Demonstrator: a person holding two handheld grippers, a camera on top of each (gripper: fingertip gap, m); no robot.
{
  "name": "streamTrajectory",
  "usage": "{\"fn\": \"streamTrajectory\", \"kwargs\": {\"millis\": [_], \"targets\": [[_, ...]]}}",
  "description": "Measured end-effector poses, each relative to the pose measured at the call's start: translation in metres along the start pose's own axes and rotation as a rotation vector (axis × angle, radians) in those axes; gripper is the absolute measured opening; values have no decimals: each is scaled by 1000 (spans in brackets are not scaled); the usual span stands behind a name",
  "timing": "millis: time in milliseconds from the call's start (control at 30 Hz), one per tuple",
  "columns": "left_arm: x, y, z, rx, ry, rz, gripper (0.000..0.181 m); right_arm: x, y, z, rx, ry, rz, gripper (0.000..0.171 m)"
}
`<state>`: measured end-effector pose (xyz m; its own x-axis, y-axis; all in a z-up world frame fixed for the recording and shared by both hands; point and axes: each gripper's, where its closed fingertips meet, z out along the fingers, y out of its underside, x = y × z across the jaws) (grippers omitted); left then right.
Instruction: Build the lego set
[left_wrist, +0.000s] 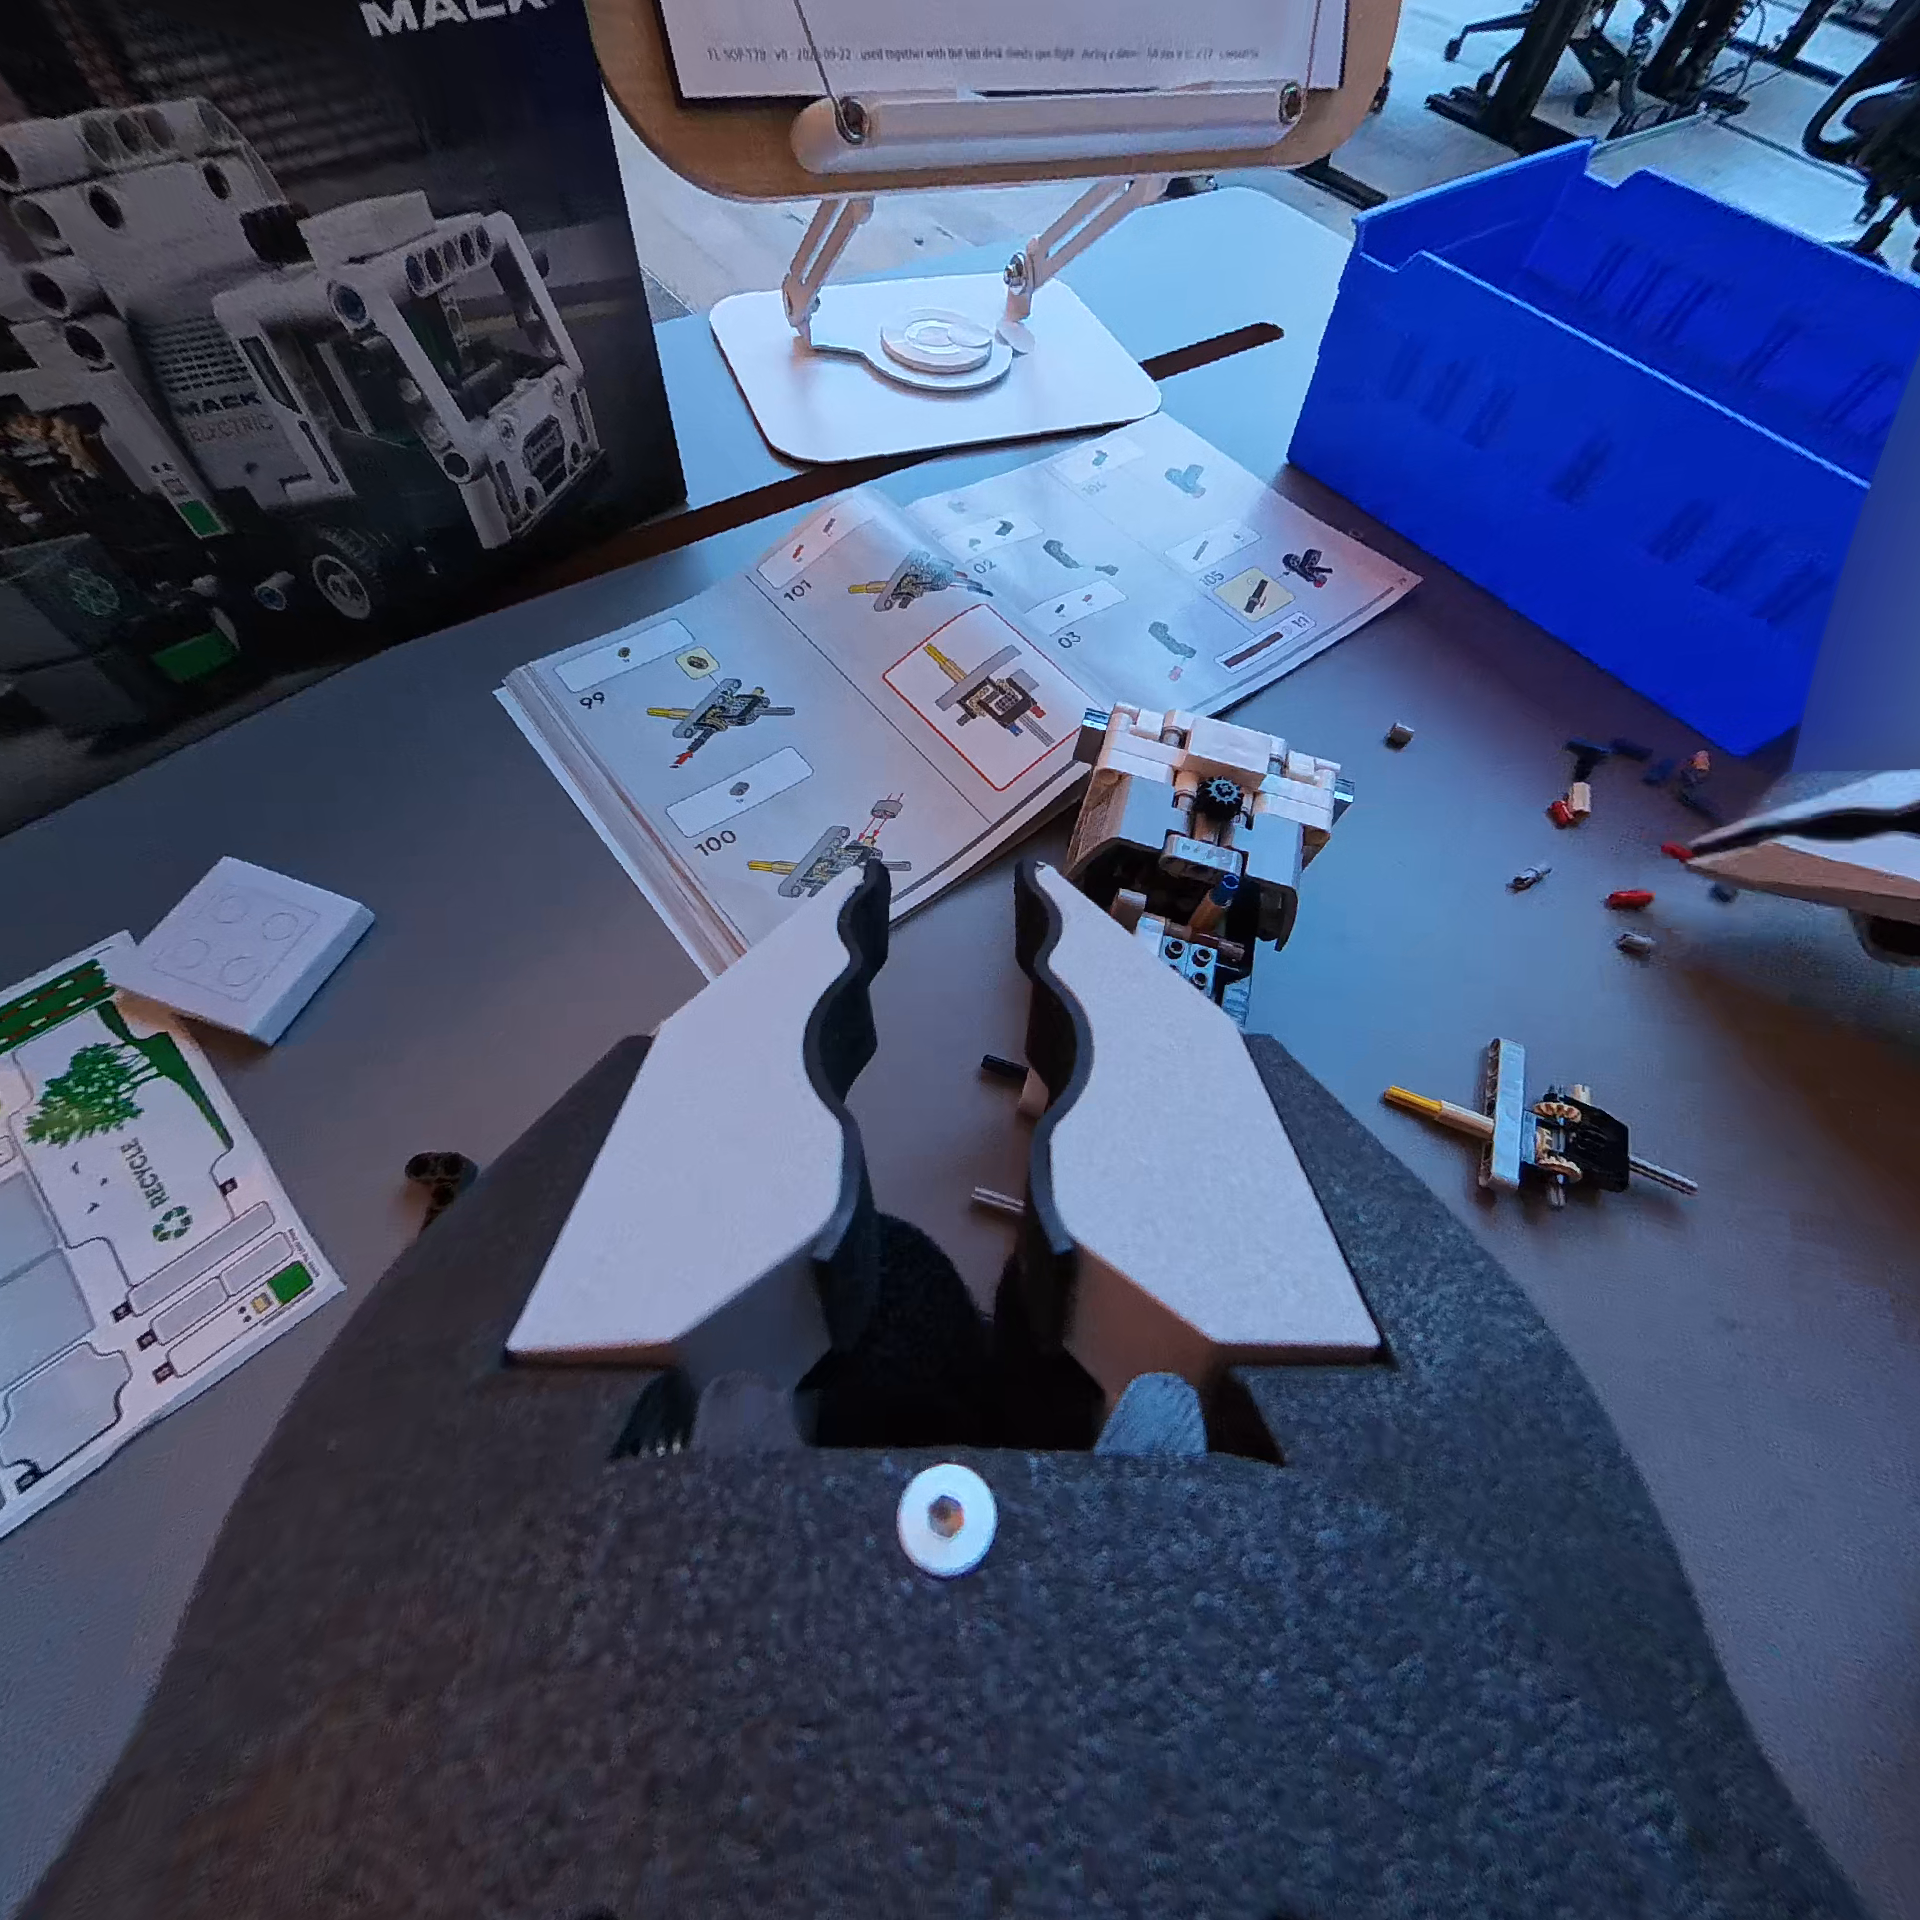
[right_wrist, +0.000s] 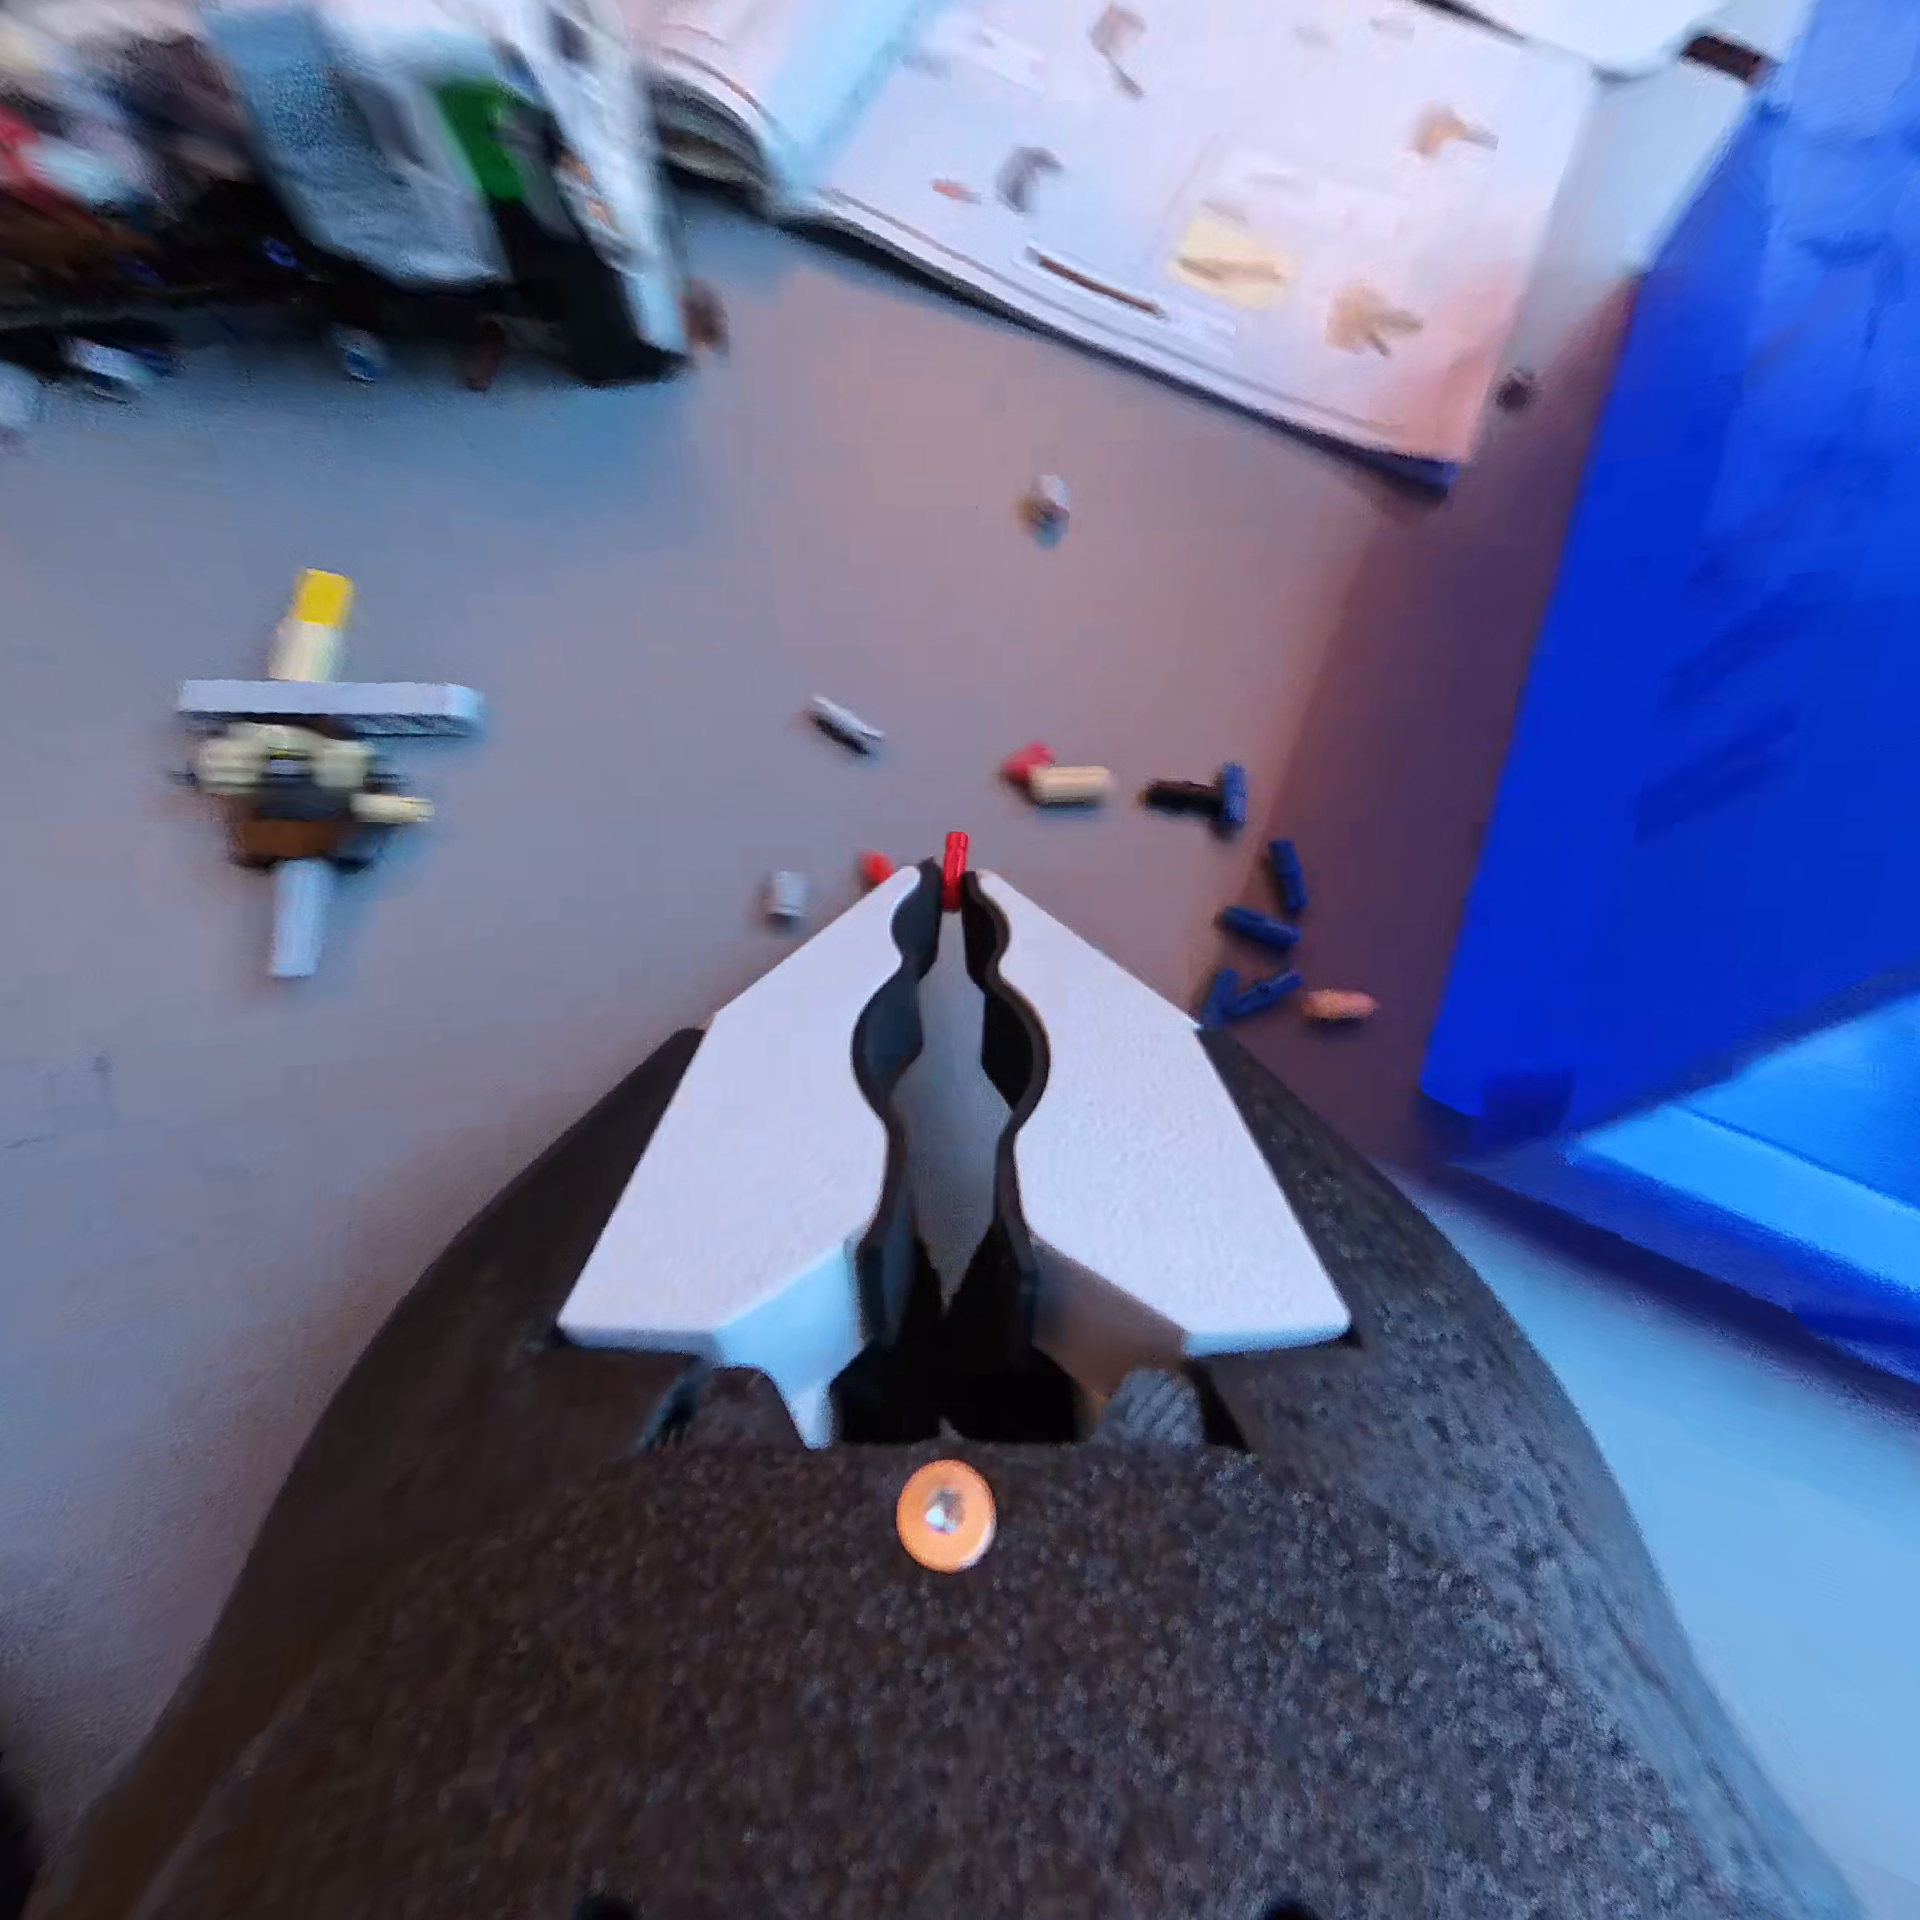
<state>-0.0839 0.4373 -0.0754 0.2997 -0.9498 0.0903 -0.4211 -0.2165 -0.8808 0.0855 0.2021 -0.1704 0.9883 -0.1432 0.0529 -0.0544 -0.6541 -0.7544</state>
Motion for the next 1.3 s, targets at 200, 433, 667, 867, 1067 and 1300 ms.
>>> {"fn": "streamTrajectory", "kwargs": {"millis": [200, 433, 667, 867, 1067, 1300], "targets": [[7, 4, -9, 5, 6, -11, 21, -109, 1, -19, 42, -384, -139, 3], [-1, 20, -19, -17, -78, 23, 22, -117, 23, -8, -32, -343, -184, 3], [-2, 26, -28, -5, -94, 24, 23, -112, 23, -8, -28, -327, -165, 4], [0, 26, -29, -10, -83, 26, 22, -91, 9, -18, 60, -254, -114, 11], [2, 23, -26, -4, -56, 30, 22, 1, -3, -33, 152, 58, 56, 15], [-4, 20, -25, 3, -63, 42, 23, 55, 19, -29, 92, 287, 194, 16]]}}
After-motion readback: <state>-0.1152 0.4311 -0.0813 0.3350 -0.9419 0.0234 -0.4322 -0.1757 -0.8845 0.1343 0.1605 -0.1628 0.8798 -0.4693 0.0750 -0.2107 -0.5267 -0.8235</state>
